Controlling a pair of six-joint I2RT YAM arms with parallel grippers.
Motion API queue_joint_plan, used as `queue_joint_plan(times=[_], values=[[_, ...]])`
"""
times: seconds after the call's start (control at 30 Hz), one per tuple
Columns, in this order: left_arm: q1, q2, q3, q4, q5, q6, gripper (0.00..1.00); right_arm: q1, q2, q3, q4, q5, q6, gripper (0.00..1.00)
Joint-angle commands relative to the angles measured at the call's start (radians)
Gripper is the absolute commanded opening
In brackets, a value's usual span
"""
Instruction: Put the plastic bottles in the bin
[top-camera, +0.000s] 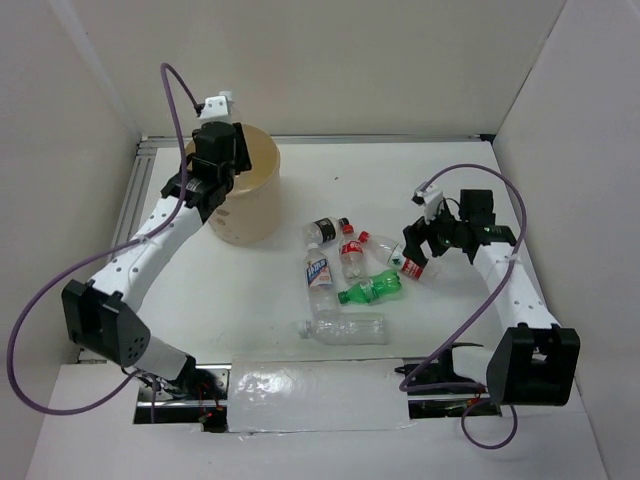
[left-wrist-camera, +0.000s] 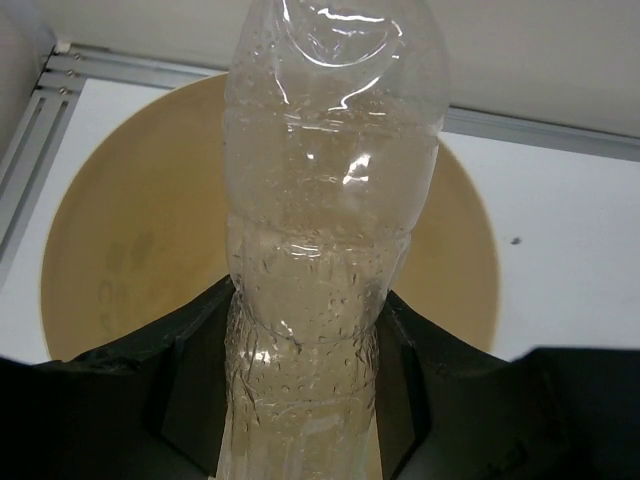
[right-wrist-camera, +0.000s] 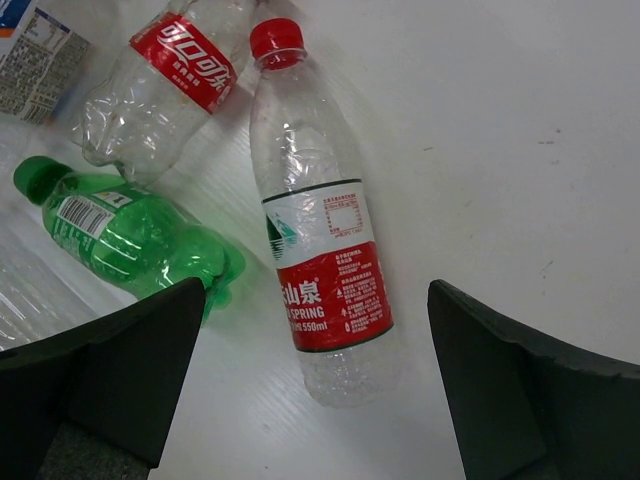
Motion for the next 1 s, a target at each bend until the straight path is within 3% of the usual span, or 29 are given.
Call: queue_joint_plan(times=[0.0, 0.03, 0.07, 0.17, 0.4, 0.53, 0.63, 0.67, 0.7, 0.73, 0.83, 0.97], values=[[0.051, 0.065, 0.073, 0.072, -0.006, 0.043, 0.47, 0.047, 0.014, -0.007, 0.056, 0.053, -0.008, 0.99], [0.060, 0.078, 0.073, 0.059, 0.007, 0.044, 0.58, 0.057, 0.031, -0.007, 0.065, 0.063, -0.008, 0.99], [0.060, 0.087, 0.073, 0.059, 0.019, 0.056, 0.81, 0.082, 0.040, -0.007, 0.065, 0.073, -0.008, 0.99], [0.083, 0.096, 0.093, 0.027, 0.039, 0.067, 0.97, 0.120, 0.090, -0.017, 0.099, 0.122, -0.008, 0.99], [0.008, -0.058, 0.015, 0.004, 0.069, 0.134, 1.00, 0.189, 0.218, -0.008, 0.194, 0.201, 0.025, 0.99], [-0.156, -0.229, -0.132, -0.019, 0.164, 0.148, 1.00, 0.231, 0.310, -0.008, 0.225, 0.248, 0.025, 0.99], [-0.321, -0.306, -0.252, -0.072, 0.185, 0.058, 1.00, 0.278, 0.383, 0.001, 0.237, 0.280, 0.015, 0.86], [-0.392, -0.320, -0.284, -0.082, 0.185, 0.025, 1.00, 0.278, 0.410, 0.001, 0.246, 0.290, 0.015, 0.76], [-0.424, -0.330, -0.316, -0.102, 0.166, -0.051, 1.00, 0.289, 0.422, 0.001, 0.246, 0.290, 0.015, 0.56], [-0.456, -0.343, -0.387, -0.102, 0.154, -0.091, 1.00, 0.289, 0.432, 0.016, 0.236, 0.290, 0.015, 0.45], [-0.556, -0.373, -0.523, -0.081, 0.142, -0.225, 1.00, 0.251, 0.432, 0.061, 0.176, 0.256, 0.001, 0.22], [-0.642, -0.372, -0.651, -0.009, 0.142, -0.347, 1.00, 0.226, 0.334, 0.221, 0.052, 0.201, -0.056, 0.20]])
